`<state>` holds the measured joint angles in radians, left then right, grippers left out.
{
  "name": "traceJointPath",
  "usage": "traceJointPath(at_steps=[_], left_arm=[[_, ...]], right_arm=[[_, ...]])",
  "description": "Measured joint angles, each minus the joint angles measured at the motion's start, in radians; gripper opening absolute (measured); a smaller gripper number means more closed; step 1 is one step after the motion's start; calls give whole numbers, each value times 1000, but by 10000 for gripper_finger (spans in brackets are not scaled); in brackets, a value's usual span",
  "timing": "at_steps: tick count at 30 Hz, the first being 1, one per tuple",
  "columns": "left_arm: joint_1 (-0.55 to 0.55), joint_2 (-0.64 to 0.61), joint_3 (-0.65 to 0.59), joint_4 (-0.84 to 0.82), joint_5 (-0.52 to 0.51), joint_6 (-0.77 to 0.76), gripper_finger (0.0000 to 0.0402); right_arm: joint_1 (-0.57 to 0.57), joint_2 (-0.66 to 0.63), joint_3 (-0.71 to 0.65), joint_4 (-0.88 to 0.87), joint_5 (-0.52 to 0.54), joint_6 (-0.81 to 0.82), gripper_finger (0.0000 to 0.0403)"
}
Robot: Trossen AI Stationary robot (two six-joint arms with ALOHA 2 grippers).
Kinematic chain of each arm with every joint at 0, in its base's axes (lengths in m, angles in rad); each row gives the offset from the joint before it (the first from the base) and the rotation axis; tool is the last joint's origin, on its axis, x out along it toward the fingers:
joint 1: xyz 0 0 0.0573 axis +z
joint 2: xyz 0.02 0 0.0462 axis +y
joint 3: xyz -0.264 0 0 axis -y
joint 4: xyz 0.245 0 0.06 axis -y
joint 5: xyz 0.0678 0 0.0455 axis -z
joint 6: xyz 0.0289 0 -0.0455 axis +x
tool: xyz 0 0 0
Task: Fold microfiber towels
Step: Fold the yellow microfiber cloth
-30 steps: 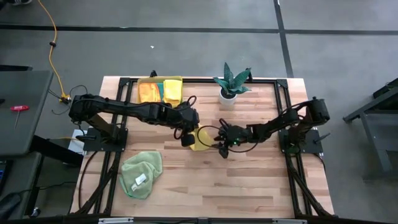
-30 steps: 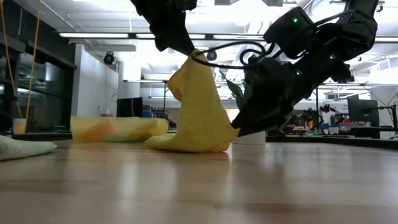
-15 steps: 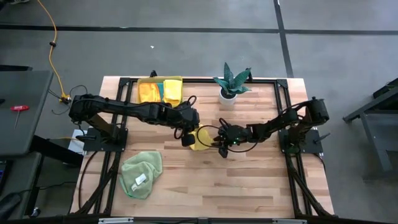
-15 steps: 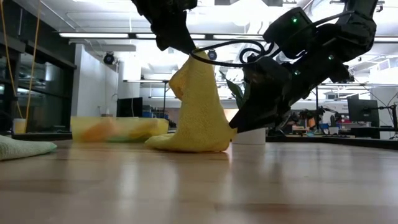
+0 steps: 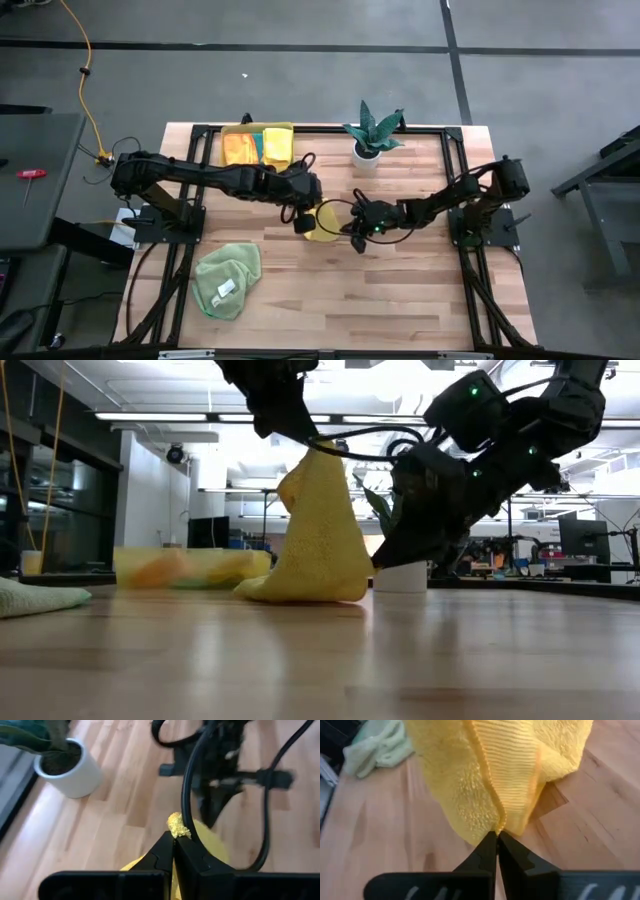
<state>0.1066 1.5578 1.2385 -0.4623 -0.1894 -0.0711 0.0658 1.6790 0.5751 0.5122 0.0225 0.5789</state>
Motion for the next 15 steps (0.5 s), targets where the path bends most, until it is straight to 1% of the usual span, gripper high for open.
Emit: traceJointPath(at_steps=[2,4,8,11,15], left_arm=[[2,-3,0,-12,-33,22,1],[7,-19,0,-33,-54,42,4],[29,-49,1,-67,-60,48,16],[52,-61,1,-97,-37,32,28],[82,-62,0,-126,38,30,54]], right_arm=[[0,-30,0,-18,-5,5,1],[0,-86,0,-69,-3,4,1],[0,-261,0,-225,52,-27,1],[0,-405,0,-341,114,-43,0],[0,-562,0,-465,175,-45,0]])
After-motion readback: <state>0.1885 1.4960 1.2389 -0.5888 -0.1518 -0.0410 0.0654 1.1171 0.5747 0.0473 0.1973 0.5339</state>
